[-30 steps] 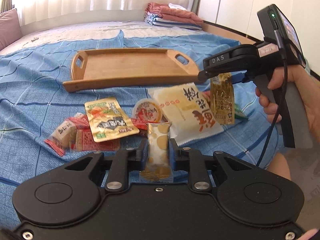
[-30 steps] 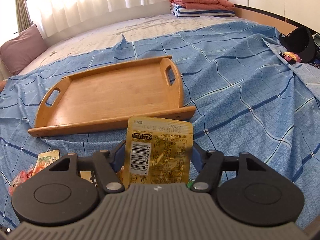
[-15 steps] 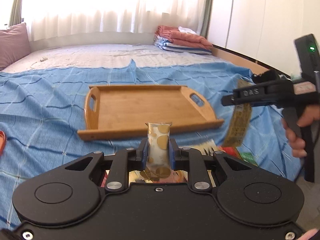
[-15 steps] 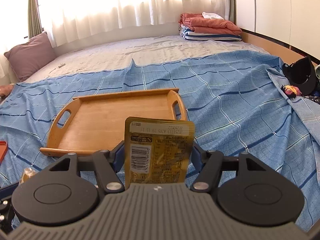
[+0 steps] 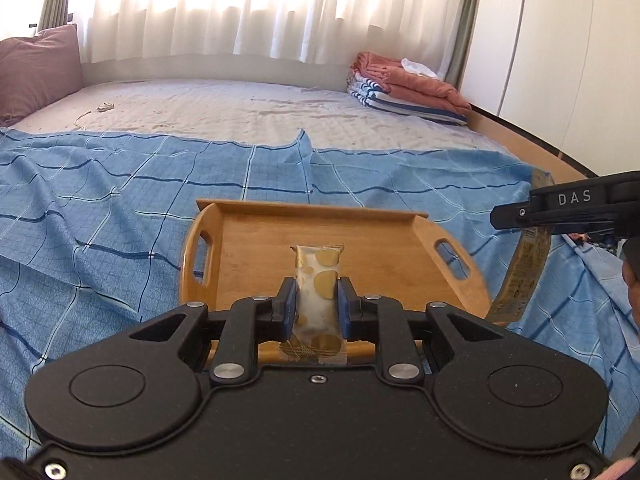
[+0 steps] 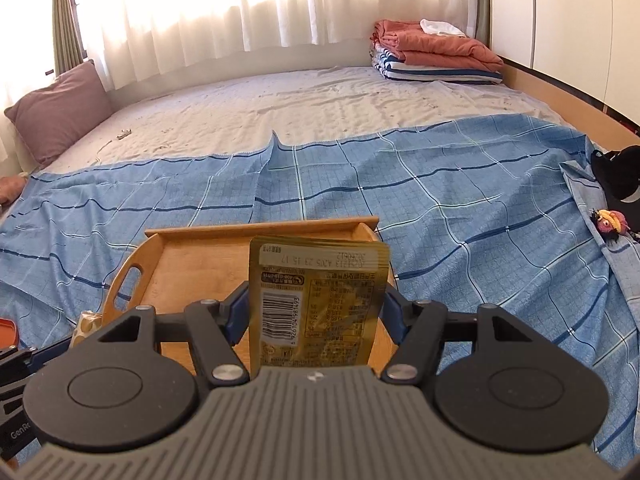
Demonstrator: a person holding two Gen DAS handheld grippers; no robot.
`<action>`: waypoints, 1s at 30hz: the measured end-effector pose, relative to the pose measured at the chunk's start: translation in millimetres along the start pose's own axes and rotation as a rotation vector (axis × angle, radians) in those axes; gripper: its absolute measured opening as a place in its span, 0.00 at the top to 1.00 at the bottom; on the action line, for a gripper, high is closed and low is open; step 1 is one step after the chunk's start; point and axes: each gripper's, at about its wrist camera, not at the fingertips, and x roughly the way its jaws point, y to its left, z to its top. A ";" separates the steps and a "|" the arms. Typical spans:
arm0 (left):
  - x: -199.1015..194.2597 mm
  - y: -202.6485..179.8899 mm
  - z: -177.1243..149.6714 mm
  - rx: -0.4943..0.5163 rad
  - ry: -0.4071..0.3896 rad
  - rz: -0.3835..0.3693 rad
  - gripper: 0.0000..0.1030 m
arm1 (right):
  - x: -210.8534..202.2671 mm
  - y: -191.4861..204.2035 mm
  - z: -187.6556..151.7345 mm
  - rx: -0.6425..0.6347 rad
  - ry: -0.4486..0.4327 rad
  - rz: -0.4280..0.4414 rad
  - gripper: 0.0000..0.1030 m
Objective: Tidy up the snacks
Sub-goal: 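Carry the biscuit stick and gold packet with both grippers over the wooden tray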
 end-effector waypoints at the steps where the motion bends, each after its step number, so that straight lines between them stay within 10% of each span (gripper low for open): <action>1: 8.6 0.8 2.1 -0.009 0.008 0.007 0.80 | 9.0 2.4 1.9 -0.006 0.016 -0.006 0.35; 30: 136.1 30.0 -13.2 -0.051 0.188 0.152 0.80 | 152.8 23.5 -4.7 -0.101 0.259 -0.072 0.35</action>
